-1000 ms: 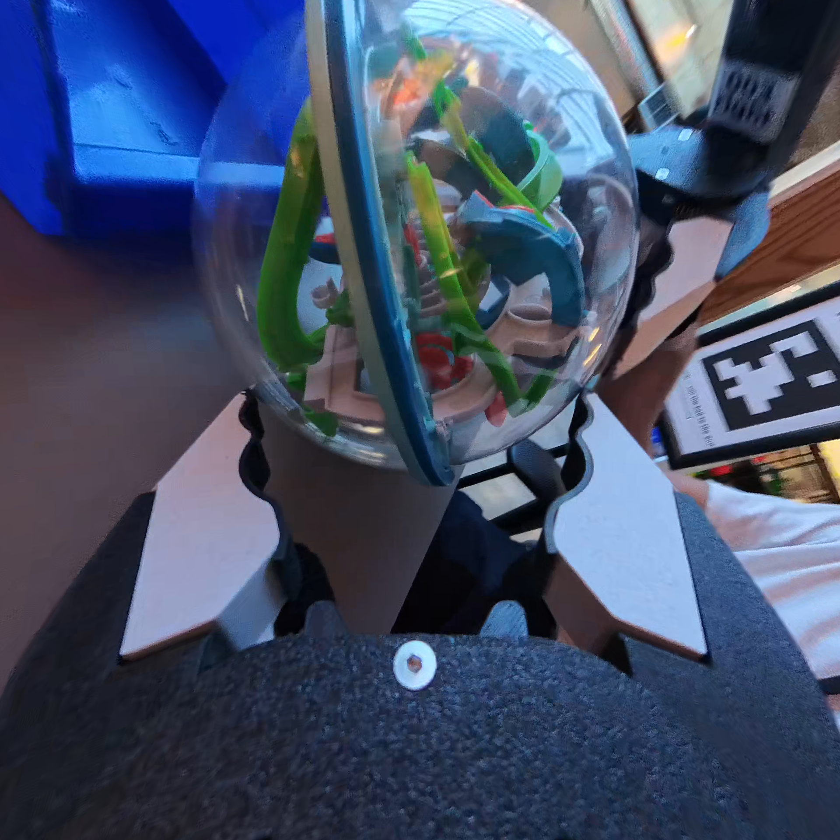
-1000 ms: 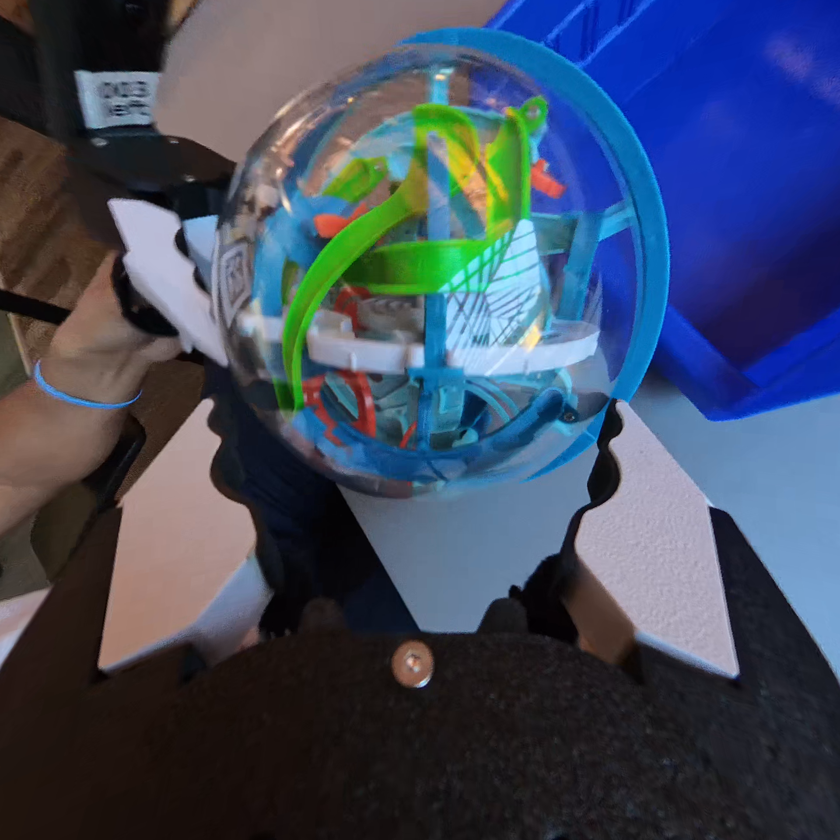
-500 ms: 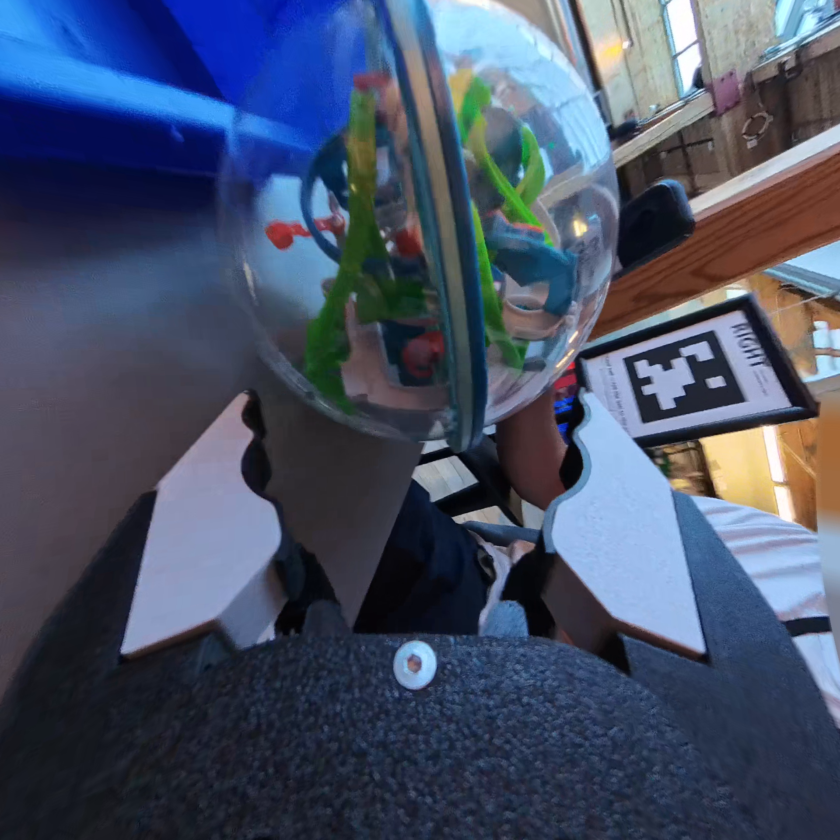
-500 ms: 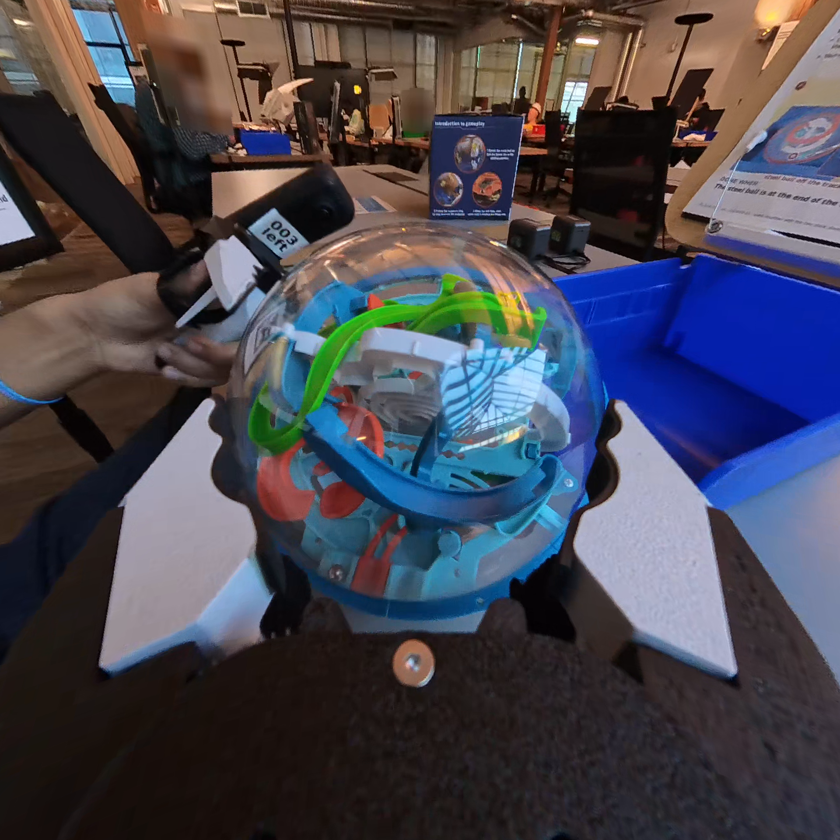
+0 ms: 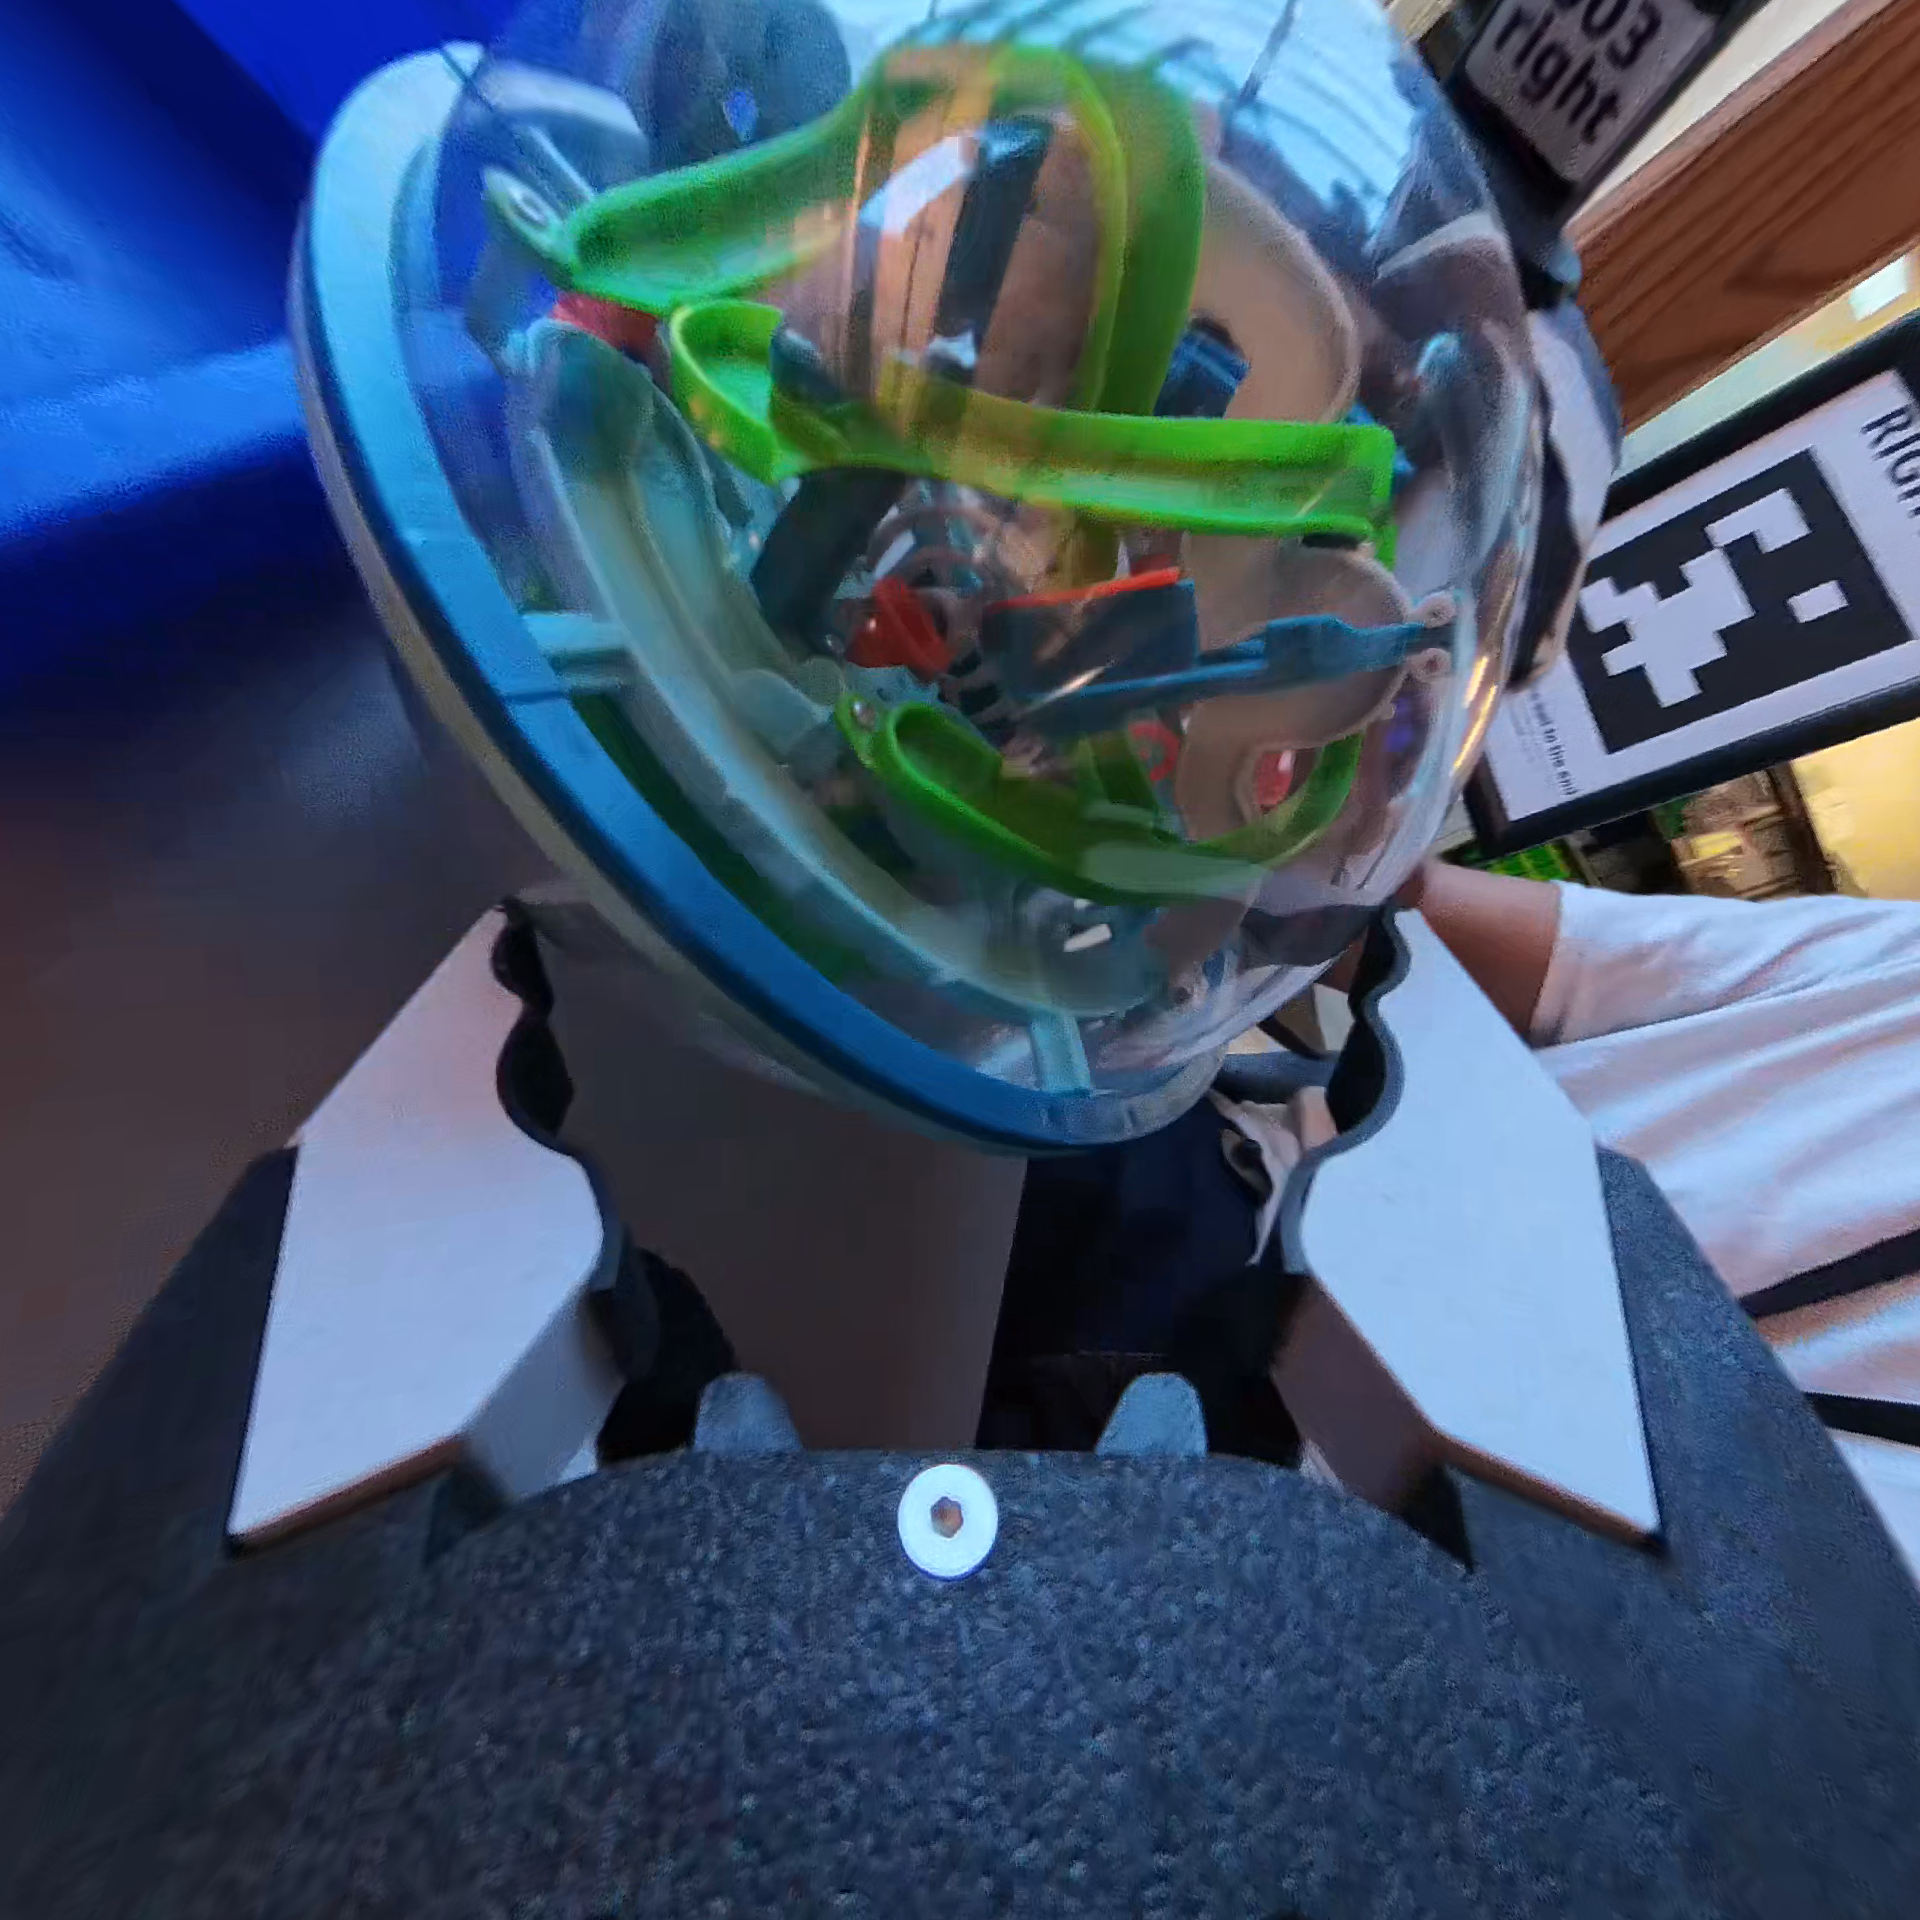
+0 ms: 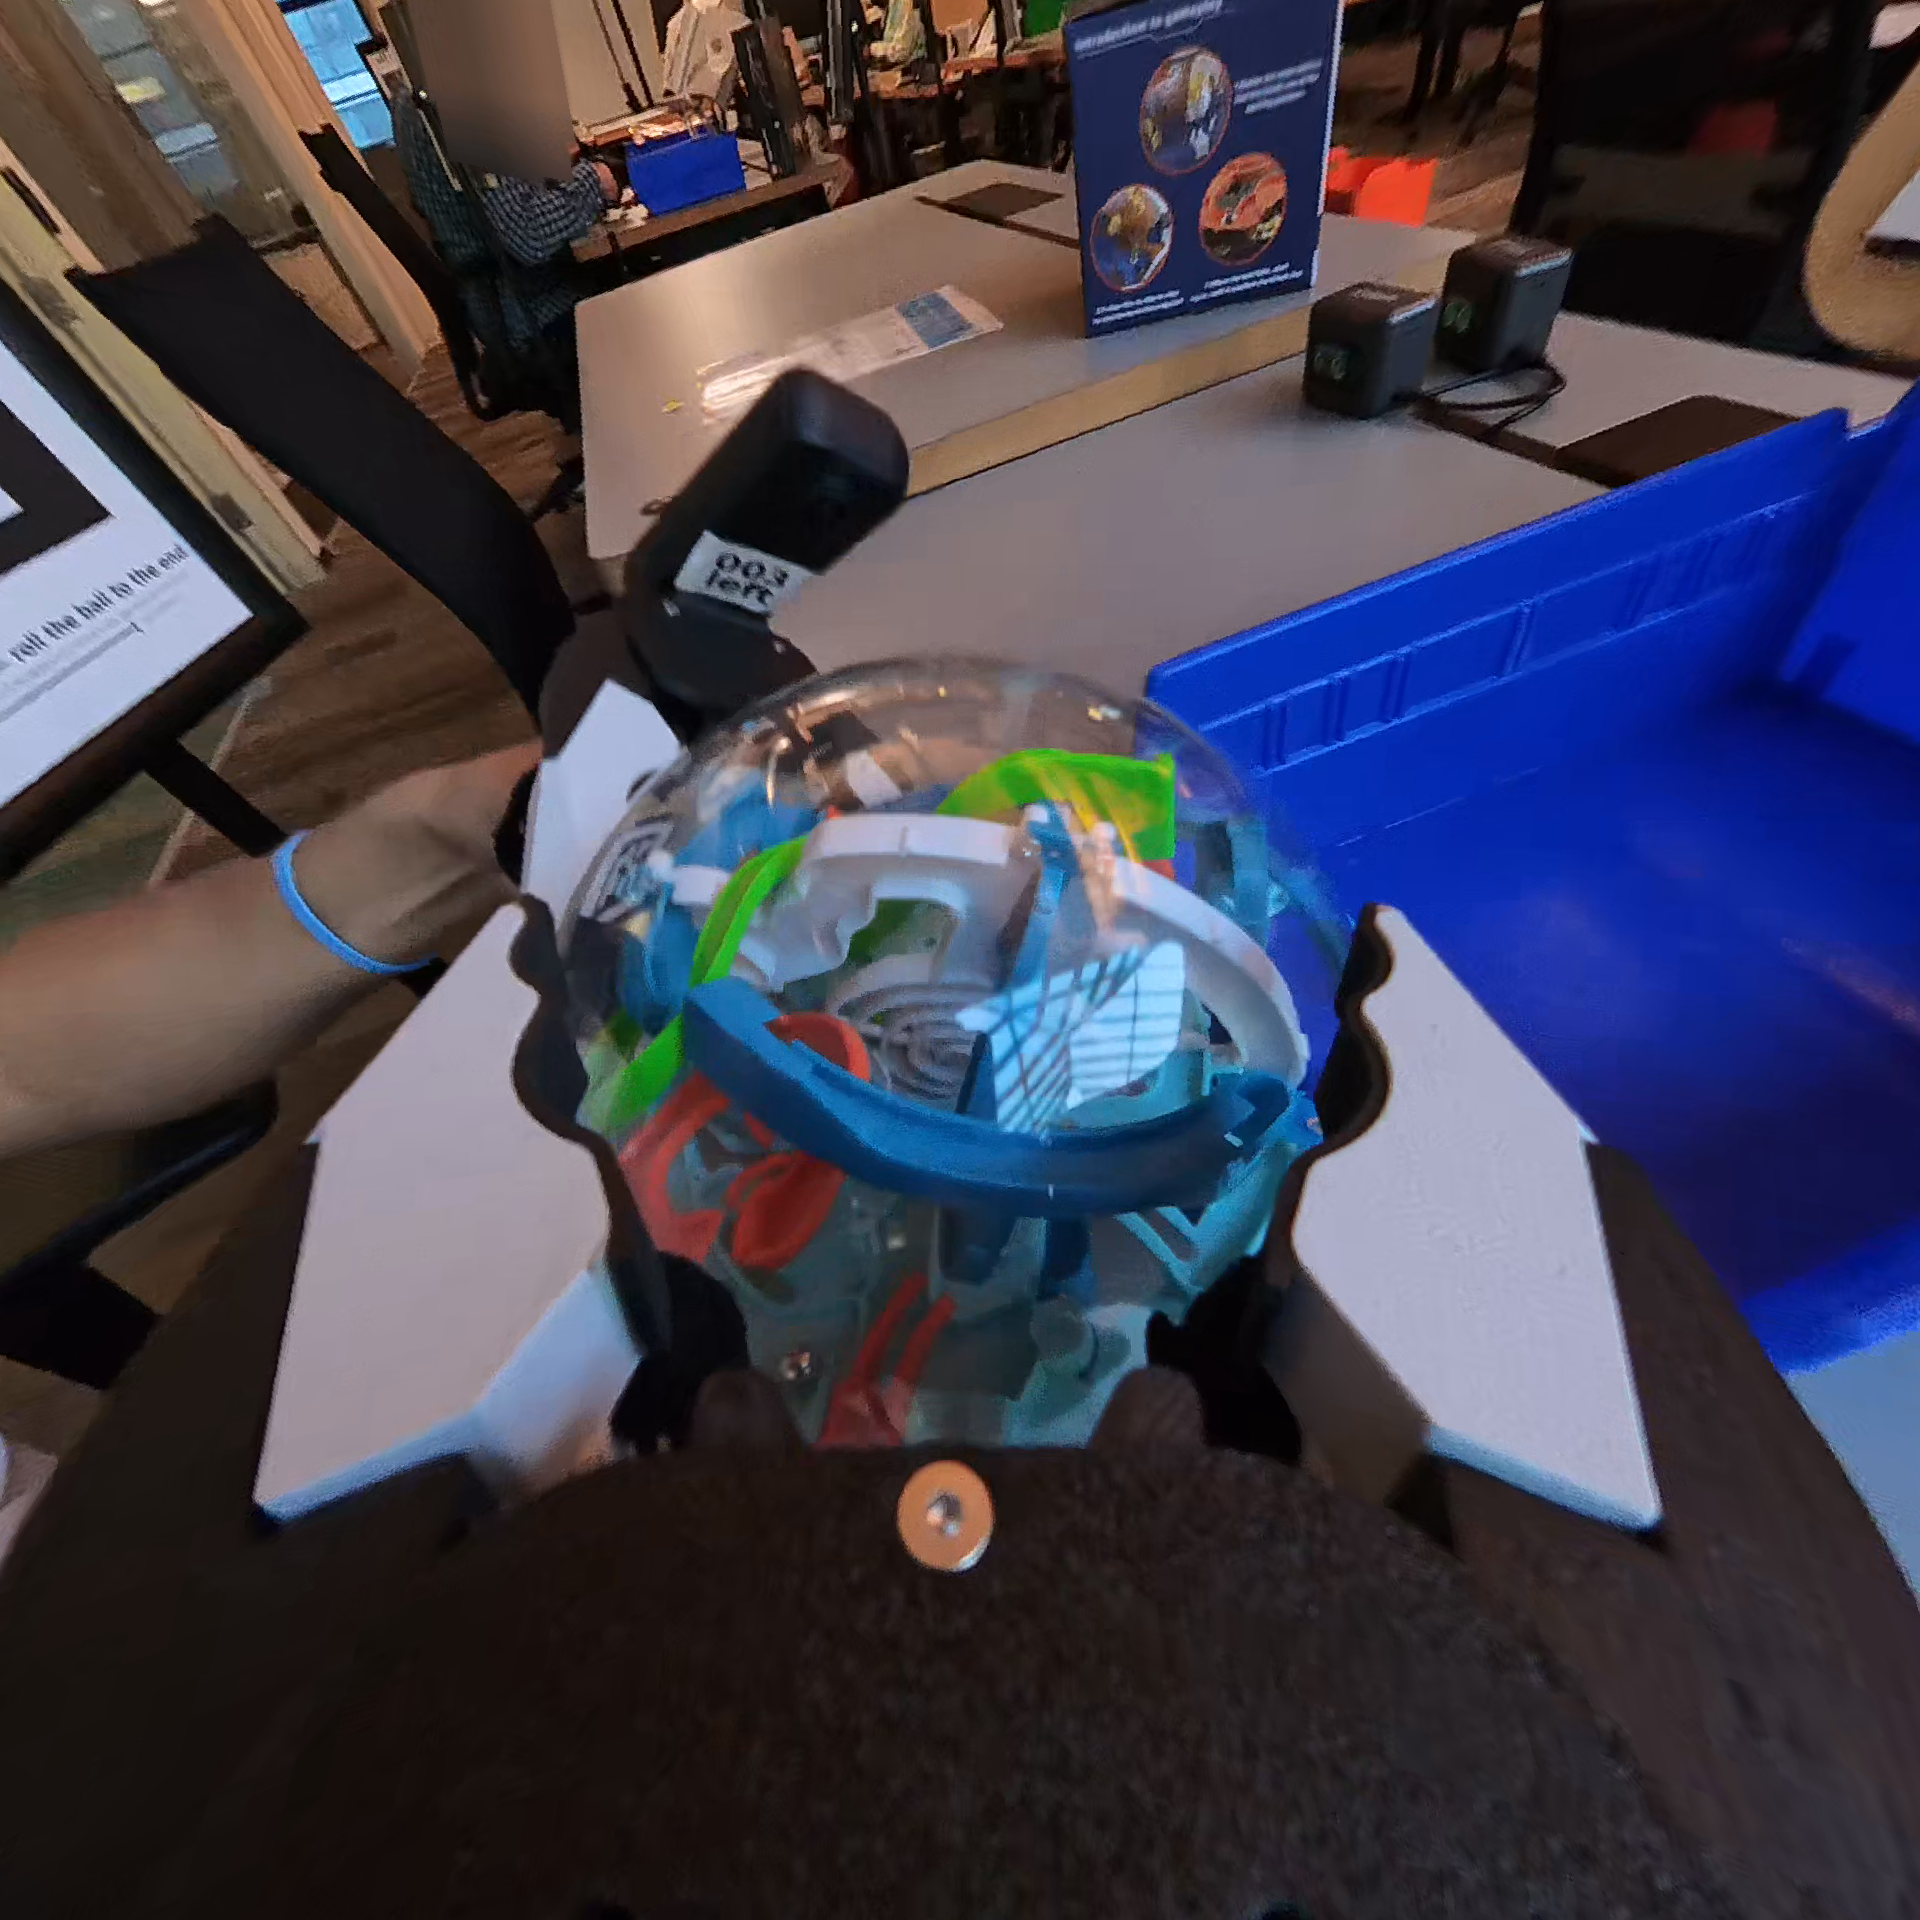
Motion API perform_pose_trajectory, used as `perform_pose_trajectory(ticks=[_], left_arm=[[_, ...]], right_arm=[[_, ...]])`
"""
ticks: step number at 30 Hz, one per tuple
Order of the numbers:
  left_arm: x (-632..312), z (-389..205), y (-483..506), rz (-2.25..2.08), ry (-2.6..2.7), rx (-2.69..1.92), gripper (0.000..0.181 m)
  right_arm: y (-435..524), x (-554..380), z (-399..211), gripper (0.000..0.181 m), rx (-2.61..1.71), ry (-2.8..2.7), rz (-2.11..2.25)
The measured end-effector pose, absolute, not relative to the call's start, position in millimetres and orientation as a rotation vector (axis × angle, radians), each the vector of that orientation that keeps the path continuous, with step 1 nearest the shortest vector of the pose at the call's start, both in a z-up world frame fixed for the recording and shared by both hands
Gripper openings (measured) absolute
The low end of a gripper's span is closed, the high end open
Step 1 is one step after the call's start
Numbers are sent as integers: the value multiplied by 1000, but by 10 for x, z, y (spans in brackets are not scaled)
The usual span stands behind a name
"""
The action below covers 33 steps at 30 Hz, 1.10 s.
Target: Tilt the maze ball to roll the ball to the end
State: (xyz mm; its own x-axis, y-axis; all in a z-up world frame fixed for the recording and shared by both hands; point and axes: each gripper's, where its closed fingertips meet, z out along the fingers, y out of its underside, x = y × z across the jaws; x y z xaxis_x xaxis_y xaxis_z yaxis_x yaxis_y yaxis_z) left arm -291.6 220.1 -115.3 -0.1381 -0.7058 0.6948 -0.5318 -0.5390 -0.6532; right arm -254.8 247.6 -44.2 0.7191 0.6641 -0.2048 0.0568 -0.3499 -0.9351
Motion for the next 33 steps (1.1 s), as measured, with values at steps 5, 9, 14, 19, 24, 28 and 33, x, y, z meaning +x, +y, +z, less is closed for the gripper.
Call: perform_pose_trajectory(ticks=[5,9,14,19,24,28,33], left_arm=[[-2950,-1175,2162,-1763,1413,-1944,146],[-2928,-1165,2151,-1740,1426,-1927,146],[-2948,-1177,2127,-1798,1401,-1941,142],[-2946,-1231,2078,-1826,1392,-1976,139],[-2875,-1440,1855,-1725,1532,-2044,120],[-3060,-1331,2076,-1457,1543,-2049,137],[-3203,-839,2546,-965,1519,-1790,159]], right_arm=[[2442,-2574,-428,139,-1849,-604,689],[2388,-2533,-432,139,-1829,-579,670],[2268,-2376,-411,136,-1812,-582,610],[2019,-2261,-622,154,-1850,-664,560],[2147,-2340,-720,153,-1829,-691,357],[2206,-2359,-709,153,-1865,-717,364],[2360,-2535,-591,151,-1811,-732,420]])
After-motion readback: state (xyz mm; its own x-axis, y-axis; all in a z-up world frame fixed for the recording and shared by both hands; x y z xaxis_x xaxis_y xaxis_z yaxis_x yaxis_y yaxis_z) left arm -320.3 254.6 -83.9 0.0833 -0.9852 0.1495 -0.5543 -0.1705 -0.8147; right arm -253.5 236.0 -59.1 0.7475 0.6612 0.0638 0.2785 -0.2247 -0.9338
